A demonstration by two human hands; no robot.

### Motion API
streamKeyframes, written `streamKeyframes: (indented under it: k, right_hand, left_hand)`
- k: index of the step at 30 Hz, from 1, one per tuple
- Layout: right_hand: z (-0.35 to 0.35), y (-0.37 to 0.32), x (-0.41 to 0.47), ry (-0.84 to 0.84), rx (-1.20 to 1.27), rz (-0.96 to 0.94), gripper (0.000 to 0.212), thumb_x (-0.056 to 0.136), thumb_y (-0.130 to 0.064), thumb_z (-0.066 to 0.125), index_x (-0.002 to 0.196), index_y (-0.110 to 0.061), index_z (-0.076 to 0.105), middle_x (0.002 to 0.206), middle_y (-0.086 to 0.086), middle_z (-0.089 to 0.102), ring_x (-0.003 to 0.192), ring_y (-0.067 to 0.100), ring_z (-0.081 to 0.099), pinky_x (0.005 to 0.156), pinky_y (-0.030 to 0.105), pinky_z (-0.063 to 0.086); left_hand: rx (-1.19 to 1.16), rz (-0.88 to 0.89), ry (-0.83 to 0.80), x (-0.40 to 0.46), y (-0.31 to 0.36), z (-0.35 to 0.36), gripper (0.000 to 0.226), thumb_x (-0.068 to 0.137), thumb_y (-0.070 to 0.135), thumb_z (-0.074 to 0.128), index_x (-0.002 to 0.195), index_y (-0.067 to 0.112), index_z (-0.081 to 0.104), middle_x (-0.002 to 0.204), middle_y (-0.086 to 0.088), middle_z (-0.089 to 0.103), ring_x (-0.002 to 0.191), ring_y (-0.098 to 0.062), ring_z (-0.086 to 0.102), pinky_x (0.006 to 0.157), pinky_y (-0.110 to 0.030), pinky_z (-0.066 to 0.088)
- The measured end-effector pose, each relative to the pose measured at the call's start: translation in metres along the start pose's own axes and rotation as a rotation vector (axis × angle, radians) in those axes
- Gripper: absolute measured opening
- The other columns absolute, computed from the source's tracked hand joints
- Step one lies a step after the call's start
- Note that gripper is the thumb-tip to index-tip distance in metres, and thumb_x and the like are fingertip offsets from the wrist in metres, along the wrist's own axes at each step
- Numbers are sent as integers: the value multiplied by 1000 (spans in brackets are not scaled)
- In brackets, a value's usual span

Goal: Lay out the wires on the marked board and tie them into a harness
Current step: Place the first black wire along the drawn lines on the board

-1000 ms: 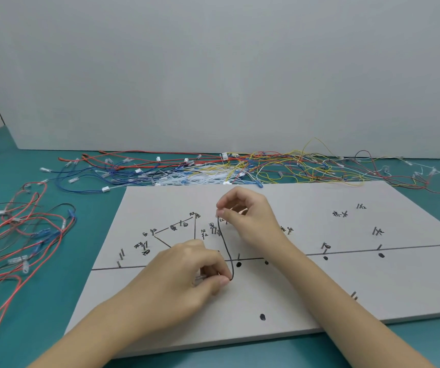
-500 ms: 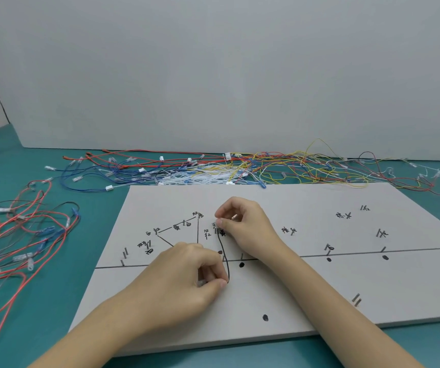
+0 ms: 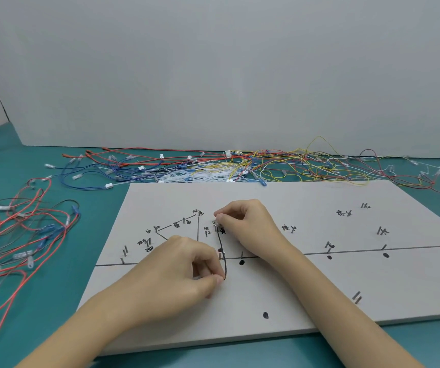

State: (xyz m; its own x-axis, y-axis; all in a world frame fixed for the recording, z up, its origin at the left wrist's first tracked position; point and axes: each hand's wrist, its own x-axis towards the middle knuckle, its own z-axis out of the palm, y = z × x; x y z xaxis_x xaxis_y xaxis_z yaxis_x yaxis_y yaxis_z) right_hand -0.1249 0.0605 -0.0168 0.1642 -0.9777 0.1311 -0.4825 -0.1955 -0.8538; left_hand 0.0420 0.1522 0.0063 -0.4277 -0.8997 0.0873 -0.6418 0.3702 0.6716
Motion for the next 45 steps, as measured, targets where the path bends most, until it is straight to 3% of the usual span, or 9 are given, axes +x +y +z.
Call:
streamKeyframes:
  k: [12,18,23,28,36,45]
  right_hand:
    - [-4,-2,1,-109,-166,-72,22,95,-11,53,104,-10,73,109,1,63,94,14,60,84,22,44]
    - [-6,-1,-6,-83,-197,-158,18,93,-13,59,104,-14,73,107,-3,61,82,3,55,73,7,38]
    - [-6,-3,-10,-18,-349,-265,9,89,-17,64,88,-17,73,99,-5,58,97,14,49,80,20,35]
    - [-5,-2,-13,-23,-411,-269,13,92,-21,60,94,-18,73,102,-5,57,102,14,43,86,26,38]
    - [0,-5,-13,2,-372,-261,9,90,-20,65,90,-16,73,98,0,59,98,16,44,81,23,34]
    - [5,-2,-12,-11,-411,-223,12,93,-23,62,98,-16,70,106,1,57,109,19,37,92,31,37]
  left_hand:
    - [-54,-41,-23,-1,6,-4,10,83,21,65,75,25,70,61,12,69,58,-4,60,53,-13,38]
    - [-53,-64,-47,-1,6,1,10,82,22,63,75,26,70,61,13,68,60,-6,61,53,-14,39]
    - [-54,-72,-55,0,6,1,10,83,21,64,75,26,70,62,13,69,59,-5,61,53,-13,39]
    - [-61,-78,-49,0,6,2,11,83,21,65,75,26,70,61,13,68,60,-5,63,54,-12,40]
    - [-76,-74,-48,0,7,2,10,83,21,65,75,25,70,60,12,68,58,-5,62,53,-12,40]
    - [-60,-70,-36,1,6,6,10,82,22,65,74,26,70,61,13,68,59,-5,63,54,-12,39]
